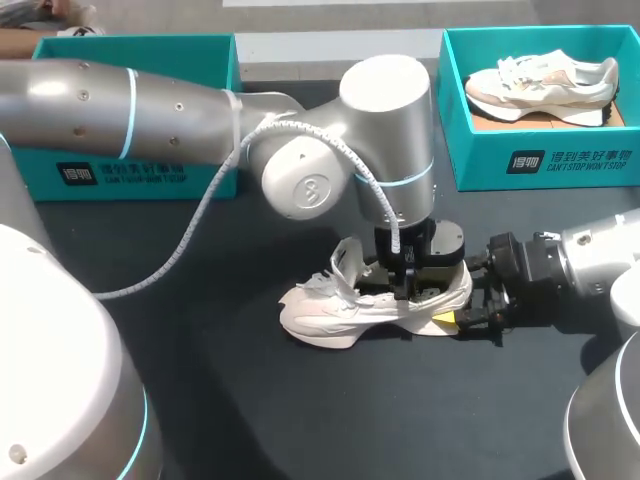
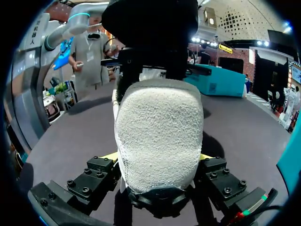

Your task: Take the shoe out of the shoebox, open the shoe tongue, remove and reinsert the insole, then place the shoe into the shoebox

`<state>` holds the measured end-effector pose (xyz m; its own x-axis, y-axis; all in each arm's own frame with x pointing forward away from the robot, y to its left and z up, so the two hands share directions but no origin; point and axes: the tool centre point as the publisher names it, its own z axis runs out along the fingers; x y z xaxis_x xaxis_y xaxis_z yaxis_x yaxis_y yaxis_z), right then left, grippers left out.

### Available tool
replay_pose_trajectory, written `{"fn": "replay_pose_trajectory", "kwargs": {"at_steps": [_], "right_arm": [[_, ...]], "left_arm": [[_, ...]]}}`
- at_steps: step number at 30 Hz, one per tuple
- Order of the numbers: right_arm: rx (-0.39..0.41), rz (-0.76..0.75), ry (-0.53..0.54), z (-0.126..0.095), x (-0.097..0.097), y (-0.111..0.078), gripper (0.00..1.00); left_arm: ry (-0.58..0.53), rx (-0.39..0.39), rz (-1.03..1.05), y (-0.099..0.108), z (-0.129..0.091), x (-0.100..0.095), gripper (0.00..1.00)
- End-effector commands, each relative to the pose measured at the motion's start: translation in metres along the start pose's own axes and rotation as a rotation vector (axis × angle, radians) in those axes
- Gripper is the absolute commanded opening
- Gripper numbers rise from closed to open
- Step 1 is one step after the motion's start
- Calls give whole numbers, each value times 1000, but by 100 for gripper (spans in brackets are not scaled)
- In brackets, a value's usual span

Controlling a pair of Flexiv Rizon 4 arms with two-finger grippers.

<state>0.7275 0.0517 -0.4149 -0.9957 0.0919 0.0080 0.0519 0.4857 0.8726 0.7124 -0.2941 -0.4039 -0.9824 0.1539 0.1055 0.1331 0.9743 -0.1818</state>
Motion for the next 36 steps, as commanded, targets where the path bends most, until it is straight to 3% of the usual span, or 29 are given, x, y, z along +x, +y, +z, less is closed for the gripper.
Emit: {"fn": "replay_pose_trajectory", "kwargs": {"at_steps": [1, 6, 14, 29, 36], "right_arm": [[5, 2, -2, 6, -1, -2, 0], [5, 2, -2, 6, -1, -2, 0], [5, 2, -2, 6, -1, -2, 0], [5, 2, -2, 6, -1, -2, 0], [5, 2, -2, 6, -1, -2, 0]], "left_arm": [[-61, -13, -17, 1, 12, 4, 0], [-91, -6, -32, 7, 3, 1, 0], [-72, 28, -57, 17, -33, 4, 0], [68, 112, -111, 24, -69, 11, 0], [104, 161, -92, 16, -85, 15, 0]]}}
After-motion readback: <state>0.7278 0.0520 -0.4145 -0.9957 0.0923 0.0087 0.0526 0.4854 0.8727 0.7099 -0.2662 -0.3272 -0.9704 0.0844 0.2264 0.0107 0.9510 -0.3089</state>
